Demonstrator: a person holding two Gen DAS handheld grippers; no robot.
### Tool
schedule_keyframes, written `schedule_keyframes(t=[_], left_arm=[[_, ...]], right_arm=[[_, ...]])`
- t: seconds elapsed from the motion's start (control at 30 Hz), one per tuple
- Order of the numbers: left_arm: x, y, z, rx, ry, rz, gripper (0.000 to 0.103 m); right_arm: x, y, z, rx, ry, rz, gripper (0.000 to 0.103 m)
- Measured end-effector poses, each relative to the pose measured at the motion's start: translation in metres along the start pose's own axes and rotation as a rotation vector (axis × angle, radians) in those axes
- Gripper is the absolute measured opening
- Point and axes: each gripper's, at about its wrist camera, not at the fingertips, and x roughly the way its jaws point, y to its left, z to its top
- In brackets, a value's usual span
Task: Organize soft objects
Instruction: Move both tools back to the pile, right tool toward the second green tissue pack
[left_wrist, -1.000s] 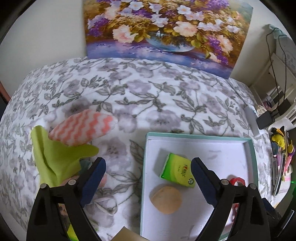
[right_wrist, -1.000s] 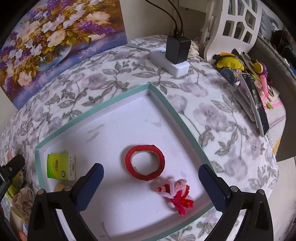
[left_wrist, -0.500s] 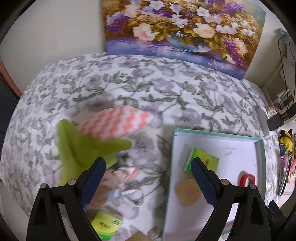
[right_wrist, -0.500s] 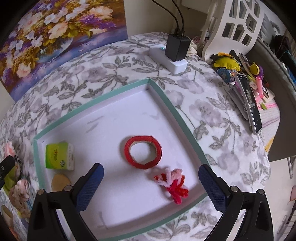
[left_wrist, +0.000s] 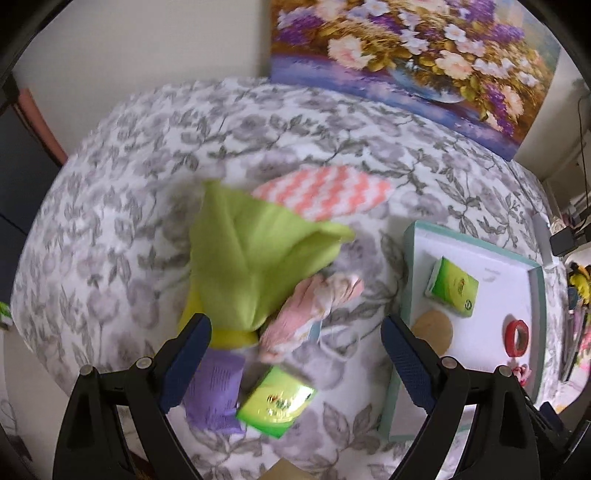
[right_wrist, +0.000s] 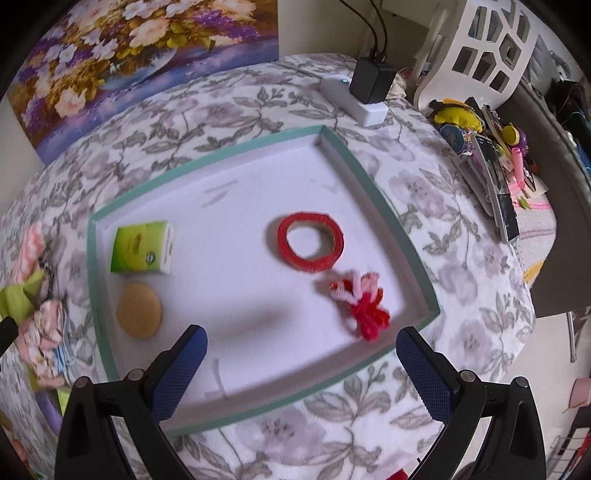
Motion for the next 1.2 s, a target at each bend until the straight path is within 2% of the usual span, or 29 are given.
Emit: schedule_keyframes(t=[0.1,0.3,0.53,0.67,0.83,1.2], left_arm=[[0.001,0.011,-0.007,-0.024,0.021,-0.003,0.093],[-0.007,0.028,-0.016,-0.042,0.005,-0.011,0.093],[0.0,0.06,-0.023,-0.101,0.032,0.004,0.093],[-0.001,0.091,-0.024,-0.181,0.018,0.034,0.093],[0.01,0.122,-0.028,-0.237,0.048,0.058,0.093],[0.027,0.136,-0.032,-0.271,0.118,0.036,0.094]], right_arm=[[-0.004,0.005,-0.008,-0.034,-0.01,-0.018,0.103],[-0.013,0.018,-0.022,-0.077,-0.016,-0.003,0.103],[-0.02,0.056,-0.035,-0.168,-0.018,0.024,0.103],[-0.028,0.088,-0.042,-0.237,-0.032,0.068,0.103],[-0.032,0.128,-0.054,-0.299,-0.012,0.16,0.103],[-0.016,0.18,-0.08,-0.365,0.082,0.235,0.103]])
